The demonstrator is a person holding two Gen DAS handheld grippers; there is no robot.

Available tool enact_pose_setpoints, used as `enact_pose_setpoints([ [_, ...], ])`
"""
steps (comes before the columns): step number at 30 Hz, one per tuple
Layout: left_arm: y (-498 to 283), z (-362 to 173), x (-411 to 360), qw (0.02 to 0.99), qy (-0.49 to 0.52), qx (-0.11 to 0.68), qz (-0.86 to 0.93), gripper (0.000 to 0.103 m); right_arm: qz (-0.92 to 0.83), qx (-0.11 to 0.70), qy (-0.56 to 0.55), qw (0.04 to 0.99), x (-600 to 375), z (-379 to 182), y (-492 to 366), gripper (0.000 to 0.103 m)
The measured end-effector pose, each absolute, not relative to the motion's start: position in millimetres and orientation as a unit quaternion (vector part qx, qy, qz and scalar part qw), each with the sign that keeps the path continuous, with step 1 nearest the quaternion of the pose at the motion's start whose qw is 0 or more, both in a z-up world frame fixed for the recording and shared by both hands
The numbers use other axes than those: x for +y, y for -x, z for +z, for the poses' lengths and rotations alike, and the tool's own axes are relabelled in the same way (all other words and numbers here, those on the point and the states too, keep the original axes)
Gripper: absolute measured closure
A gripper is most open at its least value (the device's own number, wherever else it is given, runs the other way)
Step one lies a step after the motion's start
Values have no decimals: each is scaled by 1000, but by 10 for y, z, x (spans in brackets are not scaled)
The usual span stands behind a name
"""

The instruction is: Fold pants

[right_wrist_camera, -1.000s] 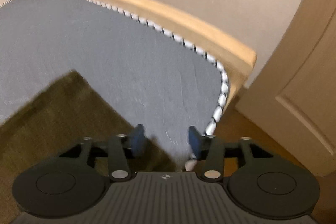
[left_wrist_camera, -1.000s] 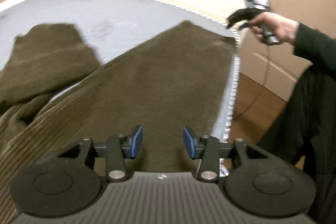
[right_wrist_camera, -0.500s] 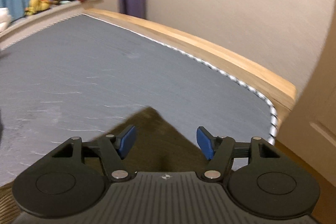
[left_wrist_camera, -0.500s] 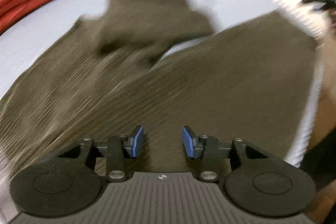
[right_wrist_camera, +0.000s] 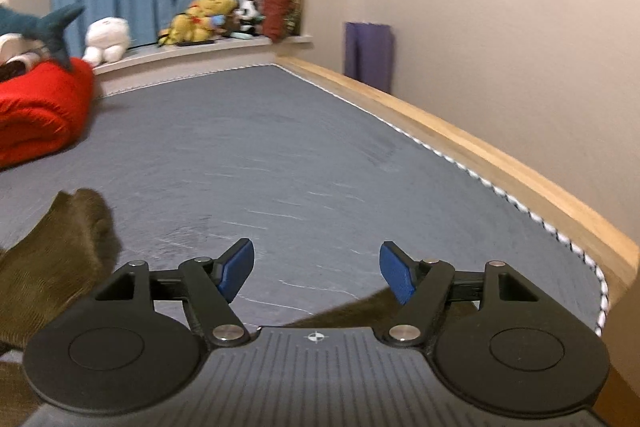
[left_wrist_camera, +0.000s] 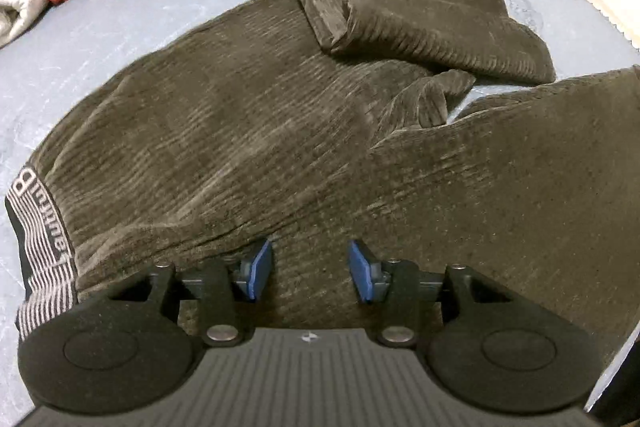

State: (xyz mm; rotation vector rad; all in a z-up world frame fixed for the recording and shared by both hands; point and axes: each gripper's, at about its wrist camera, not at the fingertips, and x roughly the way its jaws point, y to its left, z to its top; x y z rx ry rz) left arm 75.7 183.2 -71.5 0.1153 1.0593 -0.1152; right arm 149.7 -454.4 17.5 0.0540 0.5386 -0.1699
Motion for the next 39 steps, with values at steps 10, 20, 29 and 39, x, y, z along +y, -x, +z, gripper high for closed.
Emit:
enact_pose_setpoints([
  [10,-823,-360,1911,905,-7,425,-18,56,-38,278,-57,958,-4228,30,-1623,31],
  [20,-1079,-253,1636,921,16,388,-31,96,51,278,-124,951,-3518,-148,-2019,50],
  [29,-1408,-313,1336,925,15,379,-31,94,113,335,-111,929,-2970,-567,-2572,45],
  [39,-1699,-245,1146,930,30,366,-33,90,108,402,-99,904,-2557,-1063,-2952,29],
])
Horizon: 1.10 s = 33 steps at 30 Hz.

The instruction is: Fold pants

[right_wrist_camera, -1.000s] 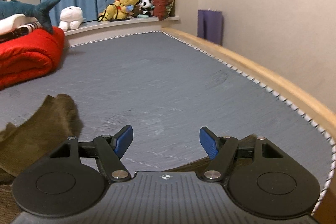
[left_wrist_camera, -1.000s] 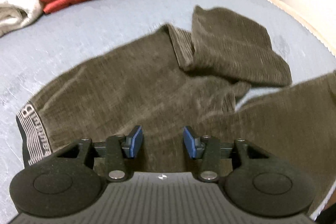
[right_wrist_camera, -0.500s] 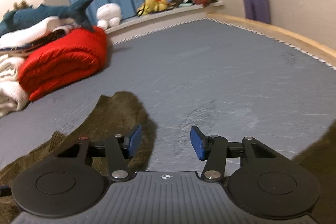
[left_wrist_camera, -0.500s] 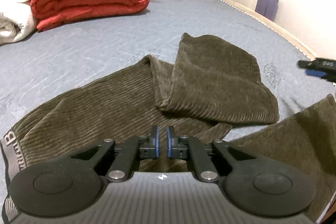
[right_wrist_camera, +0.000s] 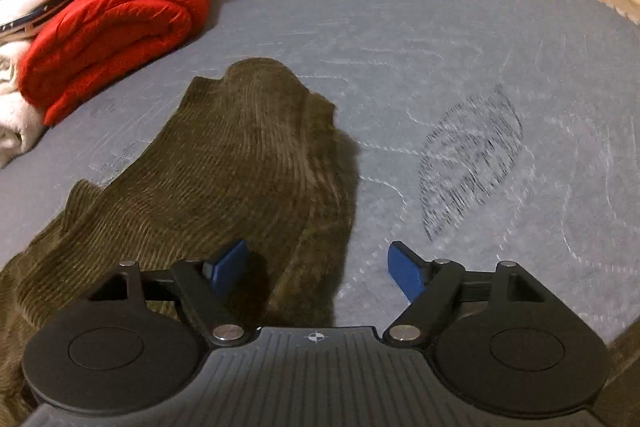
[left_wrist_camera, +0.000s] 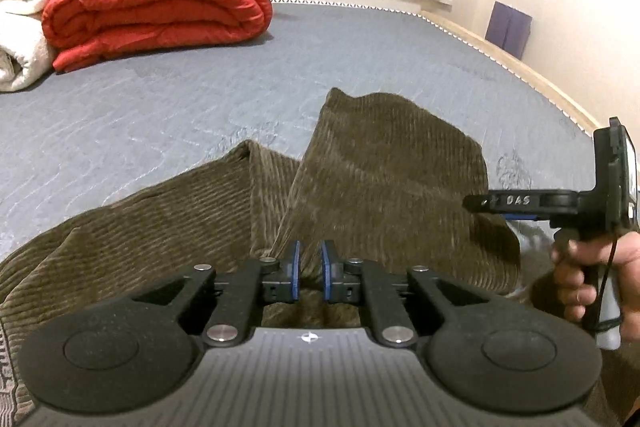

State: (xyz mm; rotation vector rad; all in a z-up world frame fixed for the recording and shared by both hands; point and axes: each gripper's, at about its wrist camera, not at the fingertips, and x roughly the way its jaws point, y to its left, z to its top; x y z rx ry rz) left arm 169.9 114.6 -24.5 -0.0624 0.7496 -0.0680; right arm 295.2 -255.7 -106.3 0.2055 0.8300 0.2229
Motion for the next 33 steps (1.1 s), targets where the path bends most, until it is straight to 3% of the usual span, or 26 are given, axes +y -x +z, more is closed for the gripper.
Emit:
enact_pose_setpoints([
  [2,-1747,-246,1141,930,34,365,-33,90,119,403,-89,903,-2456,-1018,-2959,44],
  [6,-1817,-259,1151,930,46,363,-29,90,109,386,-35,915,-2272,-923,-2891,99],
  [13,-1873,-235,1385,934,90,345,10,90,202,283,25,937,-2097,-446,-2484,101],
  [20,-1864,-167,1756,927,162,331,74,90,446,207,93,866,-1789,-116,-1748,100],
  [26,-1861,-127,1934,916,198,337,84,83,415,288,48,862,-1781,-385,-1744,95],
  [27,-1863,-122,1942,915,202,339,83,81,402,298,33,866,-1804,-420,-1813,85],
  [28,-1860,-125,1945,914,203,340,83,81,389,304,11,869,-1853,-428,-1881,62],
  [30,-1862,-125,1935,913,203,345,82,79,362,309,-40,879,-1963,-424,-2015,32],
  [33,-1880,-168,1920,908,208,356,79,75,340,320,-111,878,-2177,-465,-2148,31],
])
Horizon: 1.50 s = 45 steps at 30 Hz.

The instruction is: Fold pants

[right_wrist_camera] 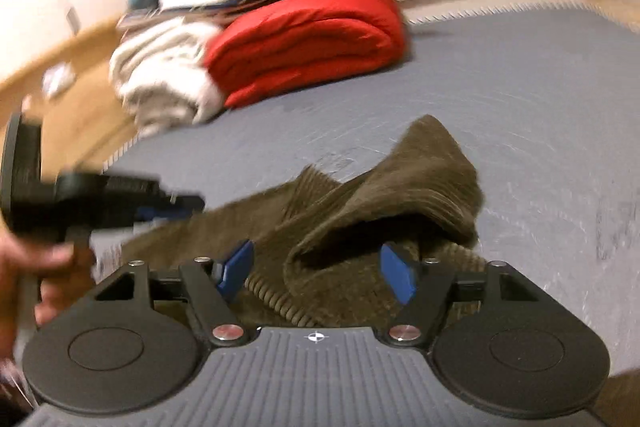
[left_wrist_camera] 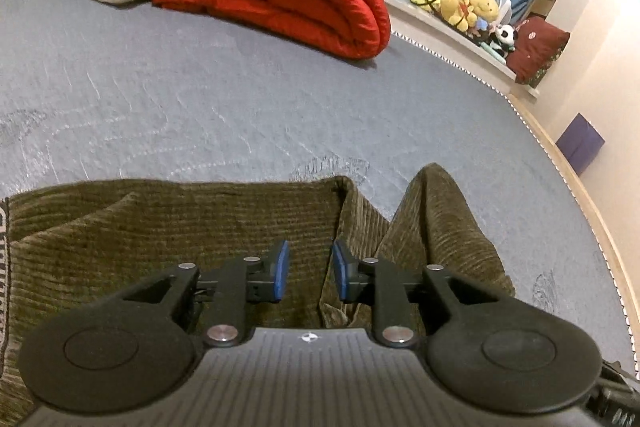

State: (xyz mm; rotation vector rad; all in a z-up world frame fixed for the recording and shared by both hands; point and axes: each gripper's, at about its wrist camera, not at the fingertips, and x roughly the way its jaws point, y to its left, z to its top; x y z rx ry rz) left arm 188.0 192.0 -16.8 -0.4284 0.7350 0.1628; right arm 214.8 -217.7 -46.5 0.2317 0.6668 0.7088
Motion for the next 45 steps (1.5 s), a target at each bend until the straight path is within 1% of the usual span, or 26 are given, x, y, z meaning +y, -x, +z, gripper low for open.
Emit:
enact_pose_setpoints([
  [2,-1899,-204,1925,904,210,364,78,75,331,333,-137,872,-2233,-545,-2189,31],
  [8,-1928,-245,1971,896,224,377,77,75,317,341,-133,875,-2215,-636,-2308,31],
  [11,-1928,-240,1980,895,227,376,79,75,326,343,-146,869,-2196,-642,-2390,30],
  [16,-1927,-231,1947,897,219,378,75,74,325,368,-173,854,-2092,-750,-2607,29],
  [18,-1930,-238,1918,898,213,379,74,72,314,369,-200,852,-2082,-796,-2740,29],
  [22,-1947,-286,1846,899,197,386,68,71,280,372,-295,834,-2167,-919,-3049,31],
  [23,-1954,-303,1826,899,192,388,64,71,267,373,-312,832,-2180,-967,-3105,35],
  [24,-1960,-319,1803,899,186,391,62,71,255,377,-319,832,-2175,-1020,-3140,54],
  [25,-1968,-335,1789,899,182,393,61,71,246,380,-318,833,-2158,-1054,-3160,76],
  [27,-1981,-356,1767,900,176,394,62,71,246,373,-303,842,-2122,-1055,-3153,94],
  [31,-1975,-356,1761,903,179,386,63,71,279,317,-257,869,-2162,-654,-3053,95],
  [33,-1959,-337,1753,906,180,378,57,71,301,265,-263,878,-2328,-342,-2974,95],
  [35,-1948,-311,1719,911,180,368,44,71,292,198,-294,888,-2648,-83,-2883,95],
  [37,-1950,-298,1651,916,174,360,19,71,231,137,-352,896,-3123,20,-2832,96],
  [39,-1964,-307,1540,920,161,358,-15,71,101,75,-399,908,-3672,-48,-2785,96],
  [40,-1978,-328,1468,919,154,362,-38,65,11,58,-387,920,-3882,-103,-2766,96],
  [41,-1992,-365,1401,915,150,370,-59,60,-98,62,-342,932,-4030,-165,-2782,96],
  [42,-2009,-417,1333,909,148,381,-83,52,-190,81,-287,935,-4130,-259,-2843,95],
  [43,-2021,-462,1273,905,142,390,-98,48,-232,101,-256,933,-4222,-390,-2914,95],
  [45,-2037,-554,1133,900,113,406,-113,45,-223,175,-264,922,-4398,-721,-3101,91],
])
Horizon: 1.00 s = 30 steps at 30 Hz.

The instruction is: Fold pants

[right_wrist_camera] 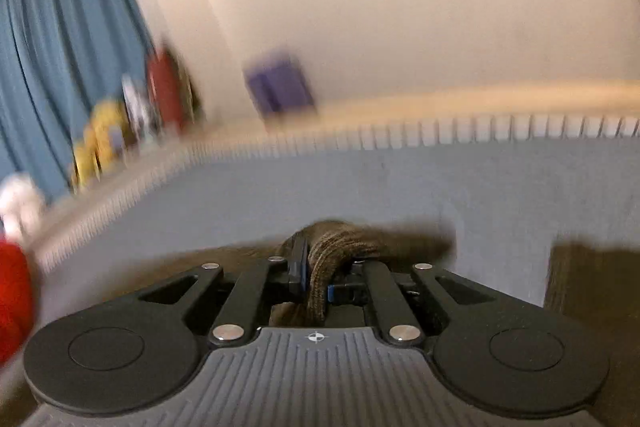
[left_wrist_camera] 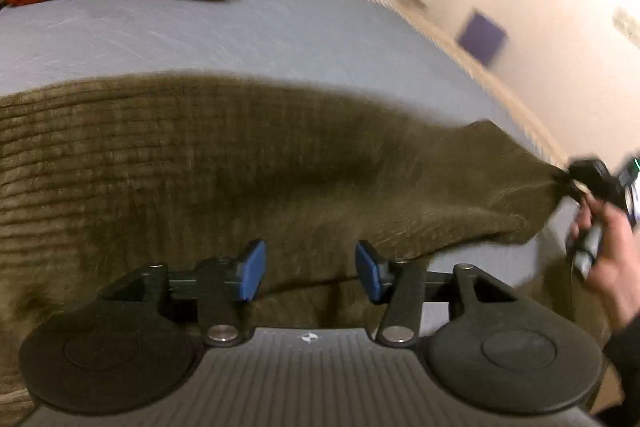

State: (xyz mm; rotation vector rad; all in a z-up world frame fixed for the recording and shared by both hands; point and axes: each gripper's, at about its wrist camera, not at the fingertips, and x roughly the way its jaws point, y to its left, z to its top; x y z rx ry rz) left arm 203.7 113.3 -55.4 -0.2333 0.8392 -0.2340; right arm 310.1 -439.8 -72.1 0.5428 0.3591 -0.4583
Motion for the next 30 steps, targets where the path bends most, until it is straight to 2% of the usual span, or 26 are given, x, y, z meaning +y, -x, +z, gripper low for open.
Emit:
enact_pose_setpoints([
  [3,-2042,-678,943,897,57,419,-129,32,-213,235,-321,892,-4494,-1060,-3204,90],
  [6,-2009,-750,803,898,4,419,-136,30,-218,234,-315,894,-4430,-1106,-3241,80],
  [10,-1960,-740,753,902,-21,409,-137,30,-224,218,-353,882,-4610,-1140,-3148,79],
  [14,-1889,-679,684,908,-31,390,-148,33,-237,222,-380,866,-4738,-1179,-3109,72],
  [16,-1869,-630,657,910,-28,380,-163,42,-236,222,-388,863,-4779,-1188,-3085,72],
  [17,-1866,-623,645,909,-26,378,-173,44,-235,222,-386,864,-4772,-1176,-3080,72],
  [19,-1883,-678,590,902,-32,387,-190,44,-228,220,-385,867,-4804,-1138,-3103,72],
  [22,-1893,-890,475,883,-92,420,-188,44,-220,230,-360,877,-4858,-1022,-3218,71],
  [24,-1855,-969,423,885,-128,405,-189,45,-209,233,-349,883,-4904,-880,-3328,71],
  [26,-1872,-956,428,888,-129,402,-182,65,-194,226,-341,891,-4948,-659,-3465,76],
  [27,-1896,-934,461,890,-121,404,-173,84,-182,224,-336,897,-4957,-542,-3538,87],
  [28,-1920,-912,506,891,-108,408,-169,91,-165,221,-325,905,-4951,-390,-3623,95],
  [30,-1959,-859,639,892,-74,412,-172,94,-131,215,-301,920,-4925,-79,-3779,102],
])
